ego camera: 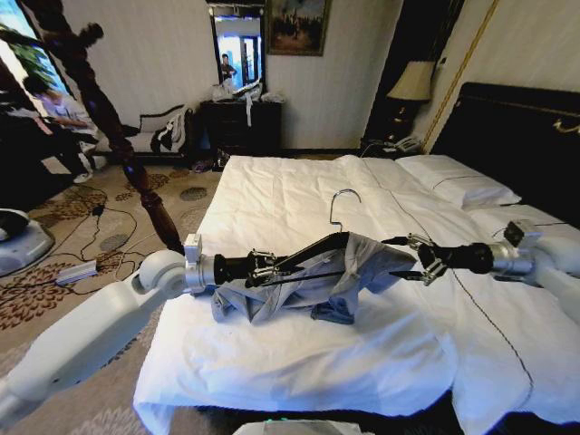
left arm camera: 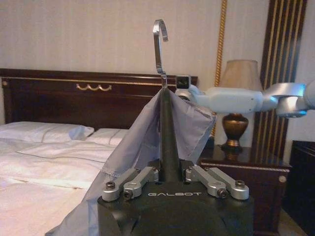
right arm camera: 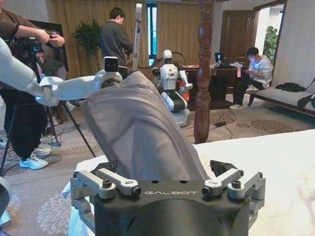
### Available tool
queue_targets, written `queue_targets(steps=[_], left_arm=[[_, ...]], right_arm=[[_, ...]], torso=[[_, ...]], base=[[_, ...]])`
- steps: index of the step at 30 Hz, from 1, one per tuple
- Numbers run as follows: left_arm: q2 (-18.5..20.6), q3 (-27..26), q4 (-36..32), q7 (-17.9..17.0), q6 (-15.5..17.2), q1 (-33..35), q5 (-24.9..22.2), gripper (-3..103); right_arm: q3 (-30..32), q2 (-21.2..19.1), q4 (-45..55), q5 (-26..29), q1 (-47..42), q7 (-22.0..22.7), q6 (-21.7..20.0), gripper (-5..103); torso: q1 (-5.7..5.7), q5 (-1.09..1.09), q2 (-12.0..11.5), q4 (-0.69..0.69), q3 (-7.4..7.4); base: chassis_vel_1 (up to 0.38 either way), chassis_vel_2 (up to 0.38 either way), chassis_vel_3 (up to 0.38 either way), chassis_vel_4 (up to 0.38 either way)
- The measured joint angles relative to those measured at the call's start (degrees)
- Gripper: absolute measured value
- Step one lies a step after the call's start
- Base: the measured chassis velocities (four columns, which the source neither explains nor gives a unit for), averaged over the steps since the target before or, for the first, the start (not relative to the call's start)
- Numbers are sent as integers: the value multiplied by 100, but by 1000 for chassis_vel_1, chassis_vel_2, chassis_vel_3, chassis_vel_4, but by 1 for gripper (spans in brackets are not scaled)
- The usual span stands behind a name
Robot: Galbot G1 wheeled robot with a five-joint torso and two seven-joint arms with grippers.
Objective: Pick up the clothes from the bed and hang them on the clothes hanger.
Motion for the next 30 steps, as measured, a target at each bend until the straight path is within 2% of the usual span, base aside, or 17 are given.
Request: queue_targets(steps=[8, 10, 12, 13, 15, 16, 17, 20, 21, 23, 24, 27, 29, 30], left_arm=[[-112, 535, 87, 4, -29, -442, 11, 18], [-123, 571, 97, 4, -36, -476, 12, 18], [-151, 649, 134, 4, -42, -563, 12, 18], [-151, 649, 134, 4, -42, -563, 12, 18], [-176, 696, 169, 5, -47, -621, 12, 18], [-176, 696, 169, 5, -47, -621, 12, 18], [-201, 724, 188, 7, -50, -651, 19, 18], [-219, 743, 200, 7, -51, -675, 24, 18], [-231, 755, 210, 8, -52, -690, 27, 18], [-264, 786, 254, 15, -55, -733, 36, 18], [-264, 786, 254, 15, -55, -733, 36, 18], [-280, 803, 286, 33, -64, -774, 42, 18], [-283, 807, 296, 36, -67, -787, 46, 18], [-296, 820, 315, 45, -77, -813, 59, 18]], right_arm=[[-99, 80, 10, -208, 101, -74, -126, 100], [-105, 88, 4, -221, 112, -105, -142, 97], [-108, 101, -34, -256, 129, -246, -186, 86], [-108, 101, -34, -256, 129, -246, -186, 86], [-107, 113, -62, -297, 132, -379, -213, 76], [-107, 114, -63, -299, 132, -385, -214, 76], [-101, 120, -75, -332, 132, -480, -229, 70], [-94, 126, -78, -350, 128, -543, -237, 70], [-89, 132, -78, -364, 126, -583, -243, 60], [-80, 150, -63, -391, 117, -635, -261, 49], [-80, 150, -63, -391, 117, -635, -261, 49], [-59, 176, -8, -436, 112, -667, -358, 32], [-51, 181, 1, -449, 112, -694, -390, 32], [-41, 189, 34, -460, 112, -764, -433, 27]], torso=[[0, 0, 0, 0, 0], [0, 0, 0, 1, 0], [0, 0, 0, 1, 0], [0, 0, 0, 1, 0], [0, 0, 0, 0, 0], [0, 0, 0, 0, 0], [0, 0, 0, 0, 0], [0, 0, 0, 1, 0], [0, -1, 0, 1, 0], [0, 0, 0, 0, 0], [0, 0, 0, 0, 0], [0, 0, 0, 1, 0], [0, 0, 0, 1, 0], [0, 0, 0, 0, 0]], base=[[0, 0, 0, 0], [0, 0, 0, 0], [0, 0, 0, 0], [0, 0, 0, 0], [0, 0, 0, 0], [0, 0, 0, 0], [0, 0, 0, 0], [0, 0, 0, 0], [0, 0, 0, 0], [0, 0, 0, 0], [0, 0, 0, 0], [0, 0, 0, 0], [0, 0, 0, 0], [0, 0, 0, 0]])
